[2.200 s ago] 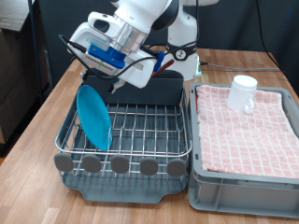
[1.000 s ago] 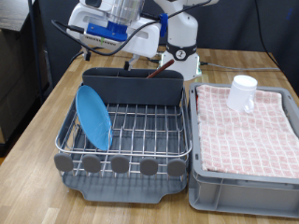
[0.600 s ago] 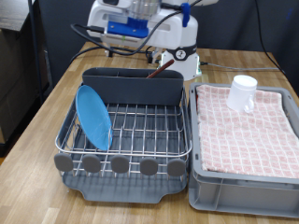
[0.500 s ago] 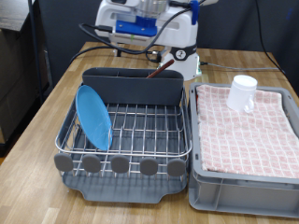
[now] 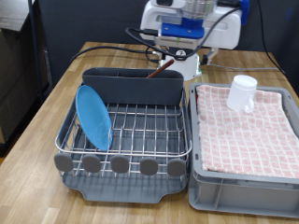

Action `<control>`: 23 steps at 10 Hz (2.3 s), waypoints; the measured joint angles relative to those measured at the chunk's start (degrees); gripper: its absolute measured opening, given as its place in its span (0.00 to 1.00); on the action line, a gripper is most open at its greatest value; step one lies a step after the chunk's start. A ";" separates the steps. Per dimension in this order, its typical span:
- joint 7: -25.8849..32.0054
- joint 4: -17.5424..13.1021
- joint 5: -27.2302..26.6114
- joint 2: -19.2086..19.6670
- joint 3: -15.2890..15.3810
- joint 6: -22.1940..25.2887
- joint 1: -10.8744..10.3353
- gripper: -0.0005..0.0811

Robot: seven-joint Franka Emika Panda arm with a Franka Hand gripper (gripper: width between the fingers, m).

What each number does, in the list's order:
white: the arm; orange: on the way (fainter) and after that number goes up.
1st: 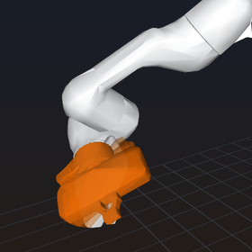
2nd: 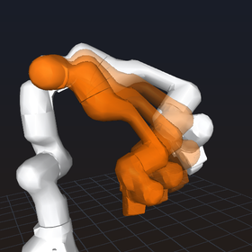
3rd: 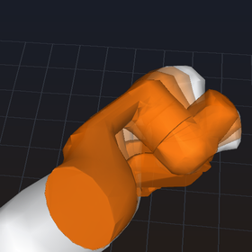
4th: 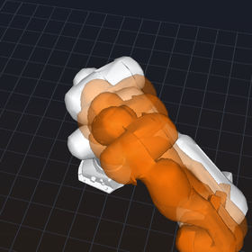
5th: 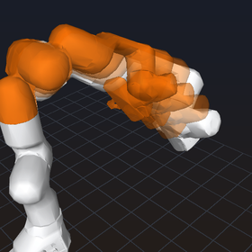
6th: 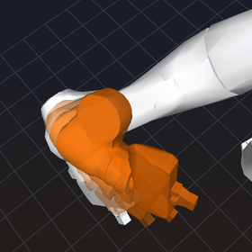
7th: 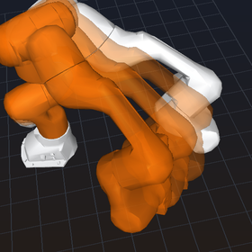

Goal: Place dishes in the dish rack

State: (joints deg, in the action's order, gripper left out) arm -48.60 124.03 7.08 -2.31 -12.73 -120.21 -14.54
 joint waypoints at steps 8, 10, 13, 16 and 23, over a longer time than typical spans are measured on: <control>-5.43 -4.24 -0.08 0.09 6.18 11.77 -3.04 0.99; -9.06 -4.29 -0.11 0.24 8.32 11.89 -4.25 0.99; -12.32 -4.32 -0.12 0.46 10.99 11.44 -5.50 0.99; -14.39 -4.42 -0.46 0.57 12.67 11.30 -6.01 0.99; -12.14 -3.58 -2.49 7.97 15.72 9.51 -6.12 0.99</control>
State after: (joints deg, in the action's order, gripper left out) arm -60.74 120.45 4.59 5.66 2.99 -110.70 -20.66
